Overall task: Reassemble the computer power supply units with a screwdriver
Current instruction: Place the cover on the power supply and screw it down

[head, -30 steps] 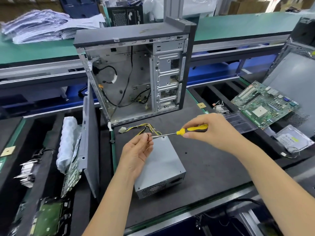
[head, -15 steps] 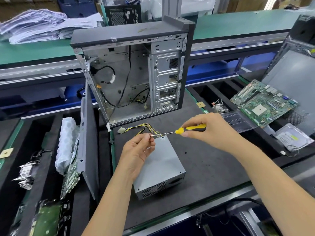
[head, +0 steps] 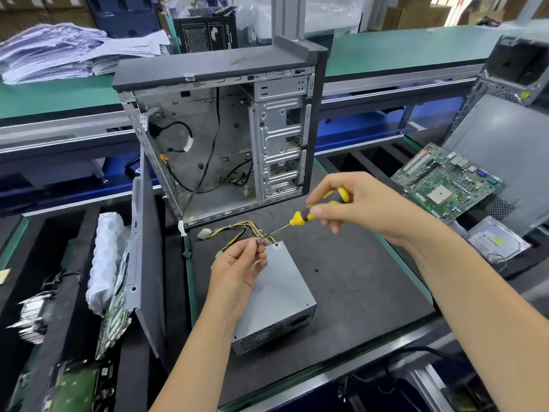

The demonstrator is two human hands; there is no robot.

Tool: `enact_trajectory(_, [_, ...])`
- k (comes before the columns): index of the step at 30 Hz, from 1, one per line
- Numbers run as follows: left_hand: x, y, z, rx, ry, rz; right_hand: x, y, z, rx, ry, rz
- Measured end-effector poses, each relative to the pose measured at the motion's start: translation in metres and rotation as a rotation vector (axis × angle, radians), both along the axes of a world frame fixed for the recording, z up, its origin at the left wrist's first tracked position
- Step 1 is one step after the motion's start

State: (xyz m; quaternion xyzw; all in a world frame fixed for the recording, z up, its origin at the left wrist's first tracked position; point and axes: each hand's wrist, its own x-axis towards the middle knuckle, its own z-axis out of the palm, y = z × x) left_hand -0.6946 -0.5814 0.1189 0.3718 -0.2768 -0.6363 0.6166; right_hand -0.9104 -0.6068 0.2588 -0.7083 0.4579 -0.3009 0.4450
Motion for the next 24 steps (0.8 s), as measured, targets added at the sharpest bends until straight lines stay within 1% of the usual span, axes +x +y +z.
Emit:
enact_trajectory(2, [-0.006, -0.001, 0.003, 0.044, 0.118, 0.006, 0.009, -0.003, 0.000, -0.032, -0.146, -0.081])
enact_trajectory(4, [-0.012, -0.001, 0.006, 0.095, 0.252, 0.028, 0.020, -0.005, -0.003, -0.062, -0.236, -0.134])
enact_trajectory(6, [-0.017, -0.002, 0.007, 0.135, 0.336, 0.046, 0.028, -0.006, -0.007, -0.091, -0.287, -0.172])
enact_trajectory(8, [-0.020, -0.002, 0.006, 0.164, 0.371, 0.056, 0.033, -0.007, -0.010, -0.122, -0.295, -0.193])
enact_trajectory(12, [-0.020, -0.004, 0.003, 0.196, 0.399, 0.070, 0.038, -0.007, -0.012, -0.176, -0.238, -0.194])
enact_trajectory(19, [-0.022, -0.004, 0.004, 0.209, 0.392, 0.053, 0.035, -0.007, -0.004, -0.221, -0.193, -0.197])
enact_trajectory(22, [-0.023, -0.003, 0.003, 0.183, 0.351, 0.029, 0.032, -0.006, 0.001, -0.238, -0.193, -0.201])
enact_trajectory(24, [-0.022, -0.003, 0.000, 0.163, 0.255, 0.008, 0.029, -0.005, 0.005, -0.248, -0.181, -0.201])
